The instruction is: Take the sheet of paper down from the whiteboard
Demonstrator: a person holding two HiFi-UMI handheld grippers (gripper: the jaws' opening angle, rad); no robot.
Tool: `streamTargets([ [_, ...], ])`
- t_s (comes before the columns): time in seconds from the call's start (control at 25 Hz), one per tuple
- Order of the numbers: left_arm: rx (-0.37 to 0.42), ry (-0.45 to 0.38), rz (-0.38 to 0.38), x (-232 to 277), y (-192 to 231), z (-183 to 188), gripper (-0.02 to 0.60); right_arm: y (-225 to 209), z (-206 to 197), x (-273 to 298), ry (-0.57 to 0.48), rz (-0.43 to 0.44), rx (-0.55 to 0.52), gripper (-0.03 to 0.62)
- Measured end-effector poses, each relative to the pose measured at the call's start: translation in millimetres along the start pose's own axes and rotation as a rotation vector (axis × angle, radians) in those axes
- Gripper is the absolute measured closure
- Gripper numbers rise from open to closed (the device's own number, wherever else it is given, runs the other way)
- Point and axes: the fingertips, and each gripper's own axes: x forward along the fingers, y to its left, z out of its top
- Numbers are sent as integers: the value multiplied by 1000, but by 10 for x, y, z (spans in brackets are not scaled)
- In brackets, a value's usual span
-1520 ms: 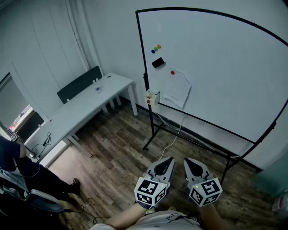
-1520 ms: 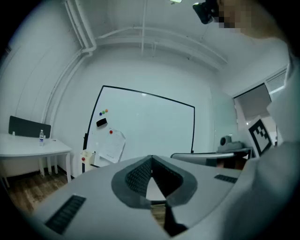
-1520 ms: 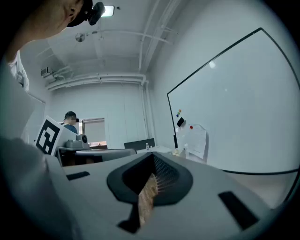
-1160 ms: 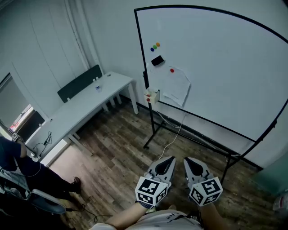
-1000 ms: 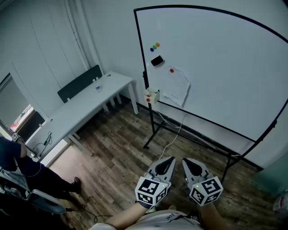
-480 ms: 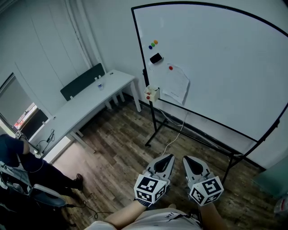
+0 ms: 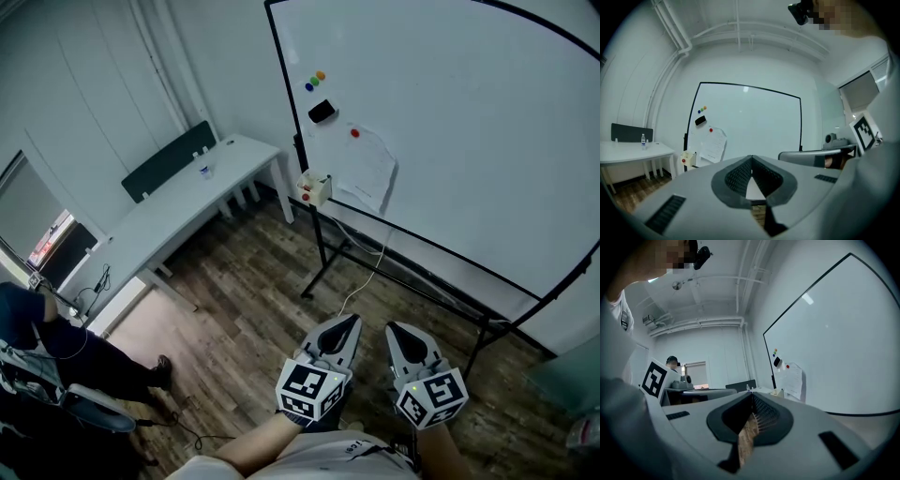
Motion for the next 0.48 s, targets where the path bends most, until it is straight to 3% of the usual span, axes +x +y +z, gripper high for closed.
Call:
streamTargets([
  [0.48, 0, -29, -71, 1091, 883, 234, 568, -657, 316, 1118, 6, -78, -83, 580],
])
